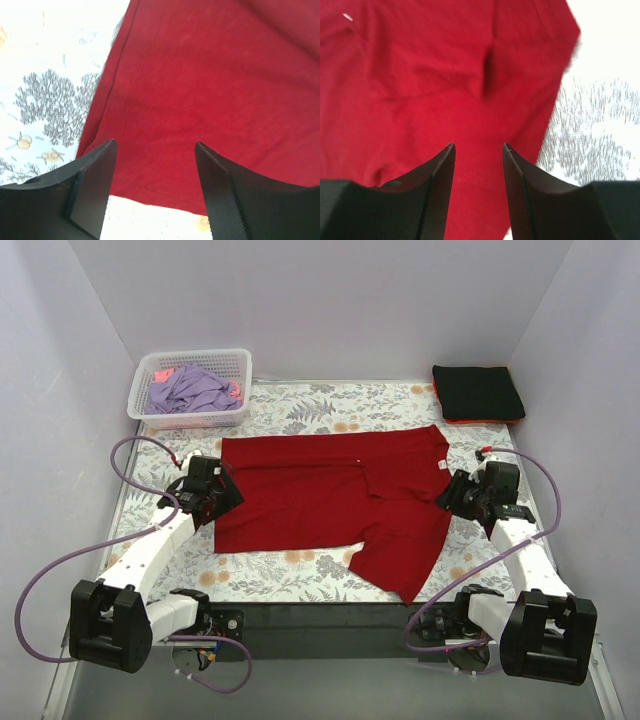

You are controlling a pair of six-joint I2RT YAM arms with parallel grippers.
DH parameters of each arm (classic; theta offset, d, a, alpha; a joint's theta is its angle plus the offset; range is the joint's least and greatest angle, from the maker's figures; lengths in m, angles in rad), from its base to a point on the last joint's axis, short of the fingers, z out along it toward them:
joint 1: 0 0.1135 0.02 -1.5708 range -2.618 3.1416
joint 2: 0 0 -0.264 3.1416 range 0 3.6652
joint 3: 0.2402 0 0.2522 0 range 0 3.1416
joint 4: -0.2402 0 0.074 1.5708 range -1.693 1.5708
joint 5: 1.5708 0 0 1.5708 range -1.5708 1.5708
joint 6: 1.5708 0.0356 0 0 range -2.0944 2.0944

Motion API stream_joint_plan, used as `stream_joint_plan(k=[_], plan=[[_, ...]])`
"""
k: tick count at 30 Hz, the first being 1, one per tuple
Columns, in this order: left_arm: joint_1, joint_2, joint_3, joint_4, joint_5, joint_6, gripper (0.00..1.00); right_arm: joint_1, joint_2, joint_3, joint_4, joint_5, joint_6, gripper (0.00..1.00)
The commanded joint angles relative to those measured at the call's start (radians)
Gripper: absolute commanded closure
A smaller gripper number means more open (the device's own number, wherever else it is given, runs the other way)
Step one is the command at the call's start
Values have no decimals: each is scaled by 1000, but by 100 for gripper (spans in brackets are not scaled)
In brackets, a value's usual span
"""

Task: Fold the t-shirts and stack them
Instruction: Fold the tshirt

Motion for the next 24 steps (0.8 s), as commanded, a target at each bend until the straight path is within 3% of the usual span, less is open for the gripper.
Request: stream_joint_plan(k=[1,6,12,24], plan=[[3,0,-29,-7,20,-46,39,-2,-19,-21,-37,40,1,52],[3,13,-61,-22,37,-65,46,-2,-1,-66,-61,-17,-11,55],[3,9,-78,-79,46,-105,46,-2,-21,-80,-113,25,-51,55],[3,67,-63,-194,-90,-204,51,18,48,-50,-137,-23,-58,57]])
